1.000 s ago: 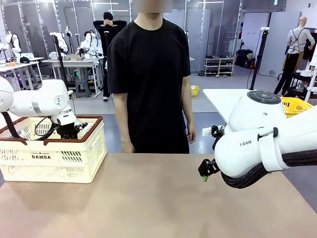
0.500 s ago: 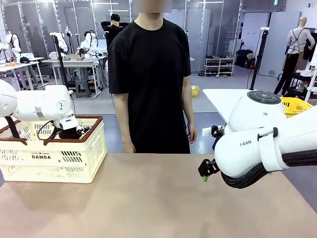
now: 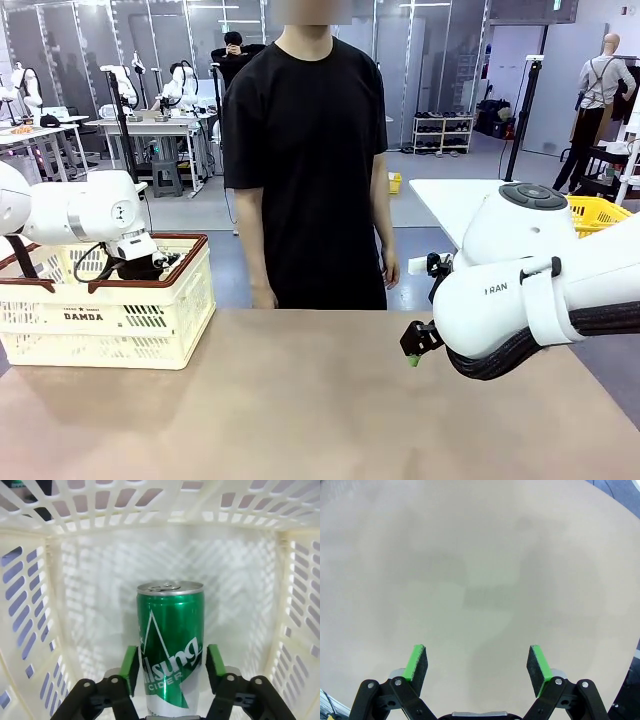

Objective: Place the drinks into the Shopping basket.
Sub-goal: Pick up one drink and place it into the Shopping basket.

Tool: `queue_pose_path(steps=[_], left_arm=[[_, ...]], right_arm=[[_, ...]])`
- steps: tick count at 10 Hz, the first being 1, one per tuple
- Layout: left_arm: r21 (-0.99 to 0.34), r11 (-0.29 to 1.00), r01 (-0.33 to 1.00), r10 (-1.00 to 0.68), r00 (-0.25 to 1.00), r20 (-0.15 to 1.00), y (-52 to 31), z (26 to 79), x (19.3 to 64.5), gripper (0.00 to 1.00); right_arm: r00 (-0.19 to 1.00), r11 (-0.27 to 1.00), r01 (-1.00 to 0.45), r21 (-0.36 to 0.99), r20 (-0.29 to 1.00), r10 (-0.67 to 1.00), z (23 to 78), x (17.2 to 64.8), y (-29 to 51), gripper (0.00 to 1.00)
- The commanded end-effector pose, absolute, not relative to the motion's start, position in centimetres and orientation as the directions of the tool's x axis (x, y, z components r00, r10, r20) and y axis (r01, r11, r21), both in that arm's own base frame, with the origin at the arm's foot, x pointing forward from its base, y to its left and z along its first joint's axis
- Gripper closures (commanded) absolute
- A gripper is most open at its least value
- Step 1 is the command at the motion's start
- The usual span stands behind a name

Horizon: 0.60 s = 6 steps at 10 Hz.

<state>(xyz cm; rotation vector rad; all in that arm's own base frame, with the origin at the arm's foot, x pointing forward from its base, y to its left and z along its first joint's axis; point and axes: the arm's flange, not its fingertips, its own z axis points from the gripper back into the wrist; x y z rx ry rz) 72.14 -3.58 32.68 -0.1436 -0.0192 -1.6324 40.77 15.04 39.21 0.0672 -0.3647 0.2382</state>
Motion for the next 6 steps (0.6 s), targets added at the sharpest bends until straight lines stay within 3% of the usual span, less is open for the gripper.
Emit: queue_pose_path(steps=[1,2,6], left_arm=[[-0.065,-0.061,0.996,-0.988,-0.051,0.148,-3.6,32.9,72.9,0.07],[-0.064,-0.062,0.996,-0.988,-0.052,0.148,-3.7,33.0,72.9,0.00],[-0.061,-0.056,0.997,-0.991,-0.048,0.128,-3.5,33.4,72.4,0.01]], right_arm=[[0.906,0.970,-0.244,0.021,0.361,0.220,39.1,40.8,15.0,0.00],[0.906,0.970,-0.244,0.021,0.361,0.220,39.1,40.8,15.0,0.00],[0.906,0.970,-0.244,0.021,0.361,0.220,39.1,40.8,15.0,0.00]])
